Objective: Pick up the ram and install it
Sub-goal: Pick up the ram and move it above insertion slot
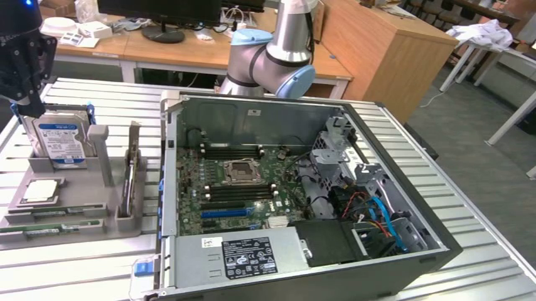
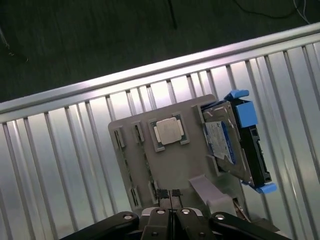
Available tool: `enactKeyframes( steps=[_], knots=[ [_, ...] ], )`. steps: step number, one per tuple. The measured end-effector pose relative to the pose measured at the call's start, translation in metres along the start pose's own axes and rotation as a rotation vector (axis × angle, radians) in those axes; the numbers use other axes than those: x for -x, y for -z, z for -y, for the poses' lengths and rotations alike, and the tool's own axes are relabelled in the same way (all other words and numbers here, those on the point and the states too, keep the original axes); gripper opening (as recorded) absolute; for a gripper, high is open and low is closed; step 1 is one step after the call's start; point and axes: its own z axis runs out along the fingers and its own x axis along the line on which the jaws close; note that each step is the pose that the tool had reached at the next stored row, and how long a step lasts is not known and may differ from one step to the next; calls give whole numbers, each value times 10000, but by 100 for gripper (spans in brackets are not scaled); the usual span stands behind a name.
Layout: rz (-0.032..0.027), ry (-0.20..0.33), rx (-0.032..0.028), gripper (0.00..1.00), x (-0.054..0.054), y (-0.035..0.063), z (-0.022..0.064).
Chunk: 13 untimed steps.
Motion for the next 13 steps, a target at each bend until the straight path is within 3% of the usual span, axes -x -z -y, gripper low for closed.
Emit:
enactKeyframes(
  steps=[7,13],
  knots=[
    [-31,691,17,11,0,-1,0],
    [-37,820,19,11,0,-1,0]
  ],
)
